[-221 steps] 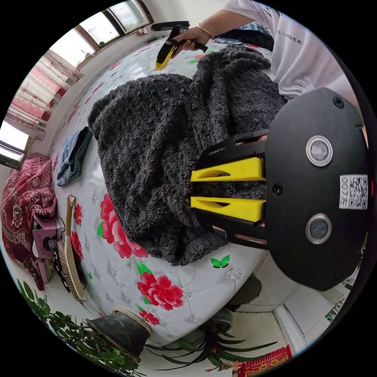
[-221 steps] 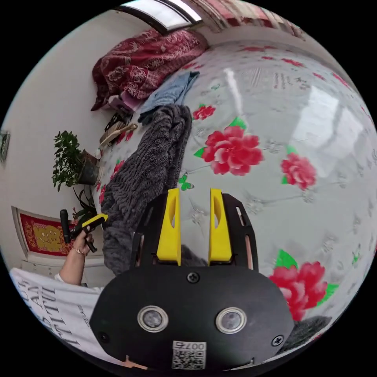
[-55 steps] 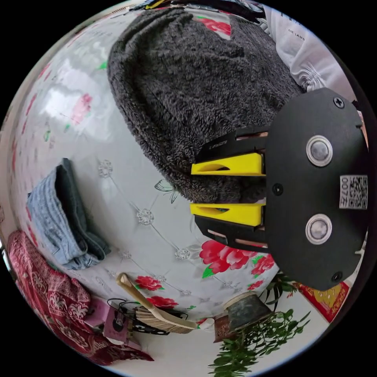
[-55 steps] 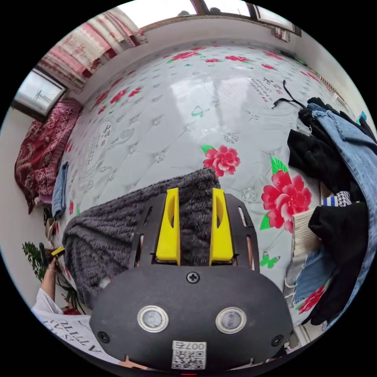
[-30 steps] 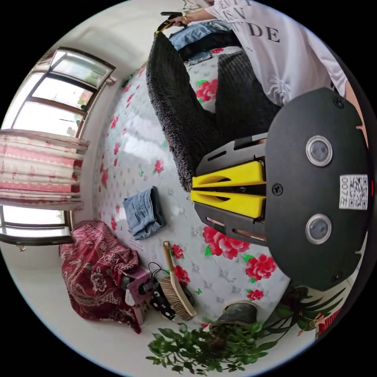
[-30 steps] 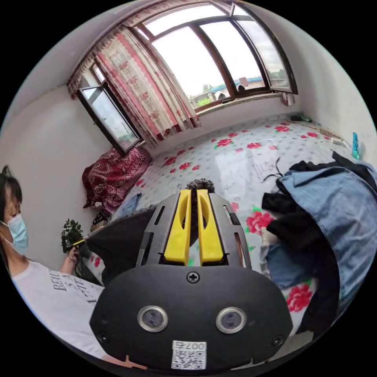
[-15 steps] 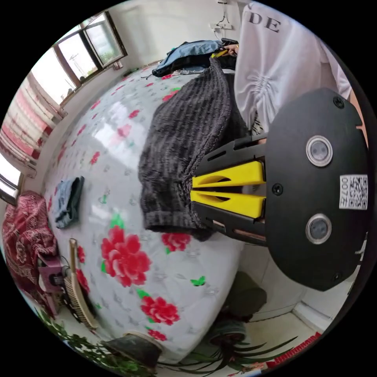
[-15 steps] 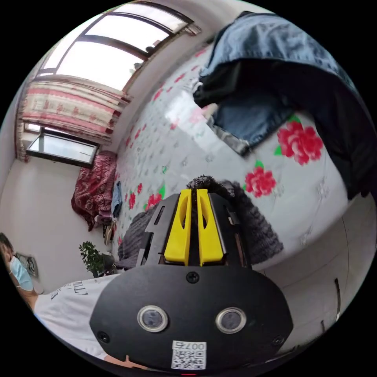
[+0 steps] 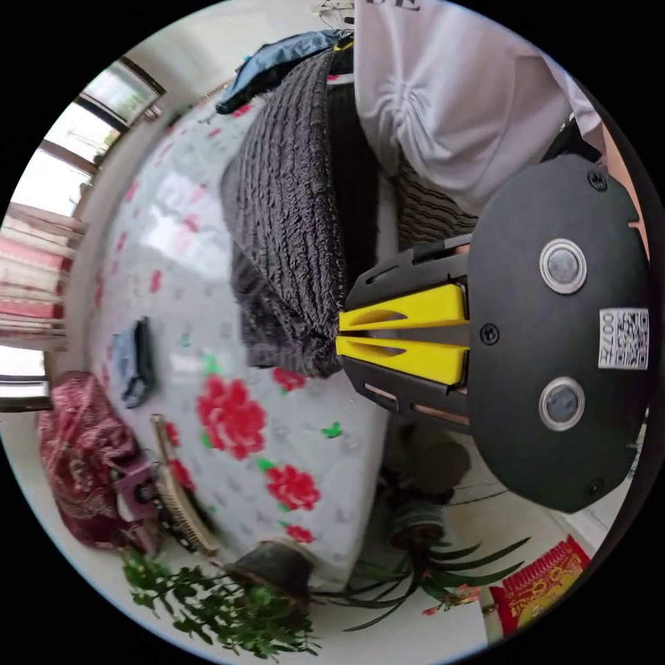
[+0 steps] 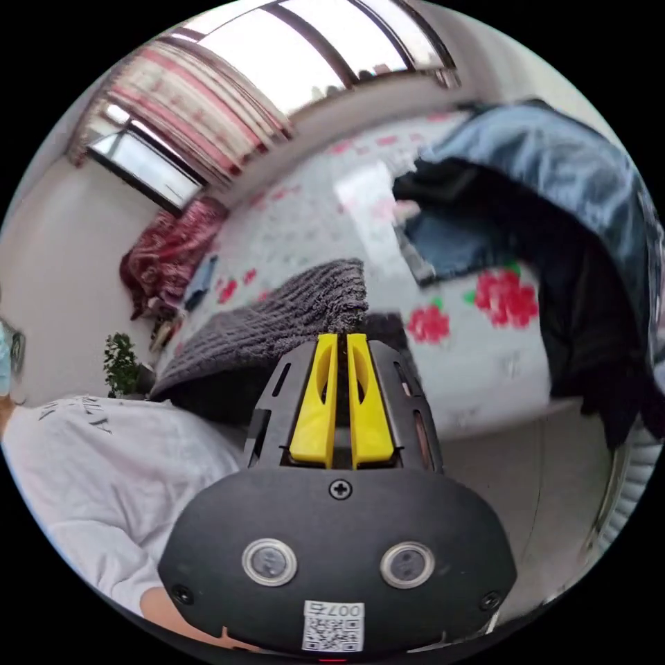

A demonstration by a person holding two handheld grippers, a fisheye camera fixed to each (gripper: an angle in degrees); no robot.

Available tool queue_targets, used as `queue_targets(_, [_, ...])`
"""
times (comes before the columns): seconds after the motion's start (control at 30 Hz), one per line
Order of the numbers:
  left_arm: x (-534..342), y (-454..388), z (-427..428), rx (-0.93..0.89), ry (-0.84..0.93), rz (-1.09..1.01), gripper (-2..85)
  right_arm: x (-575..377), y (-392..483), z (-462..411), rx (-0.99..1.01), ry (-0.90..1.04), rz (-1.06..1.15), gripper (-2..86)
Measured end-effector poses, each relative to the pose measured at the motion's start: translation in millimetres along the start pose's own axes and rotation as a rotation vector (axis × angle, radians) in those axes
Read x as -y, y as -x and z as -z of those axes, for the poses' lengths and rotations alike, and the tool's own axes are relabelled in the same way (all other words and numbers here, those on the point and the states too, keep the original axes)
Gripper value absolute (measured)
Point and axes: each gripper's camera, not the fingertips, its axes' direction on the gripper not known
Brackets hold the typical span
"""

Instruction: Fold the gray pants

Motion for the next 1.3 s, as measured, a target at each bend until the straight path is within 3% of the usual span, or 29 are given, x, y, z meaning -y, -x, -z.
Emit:
queue_targets(0.17, [-6.0, -22.4, -75.6, 0.015, 0.269, 0.005, -0.9, -58.2, -54.8, -85.0, -0.098, 0.248, -0.274, 0.0])
queue_targets(0.43, [24.1, -38.0, -85.3, 0.074, 0.356, -0.037, -0.8, -45.0, -37.7, -76.0, -0.232, 0.231, -0.163, 0.3])
queue_targets(0.6, [19.4, -47.3, -93.4, 0.107, 0.343, -0.003, -0.4, -70.4, -49.5, -96.4, -0.244, 0.255, -0.254, 1.5])
queue_targets(0.77, [15.3, -49.0, -83.0, 0.105, 0.306, 0.024, 1.2, -81.2, -67.8, -81.7, -0.159, 0.118, -0.404, 4.2])
queue_targets(0.87, [6.3, -43.7, -65.0, 0.063, 0.242, 0.085, 3.3, -72.3, -59.2, -68.7, -0.150, 0.008, -0.339, 5.6])
queue_targets(1.03, [-8.3, -46.9, -37.2, 0.010, 0.109, 0.194, 4.8, -29.4, -45.2, -95.2, -0.118, -0.019, -0.227, 8.1])
queue_targets(1.3, [-19.7, -52.7, -22.7, 0.050, 0.055, 0.292, 4.7, 30.7, -58.8, -179.9, -0.076, 0.096, -0.194, 7.6])
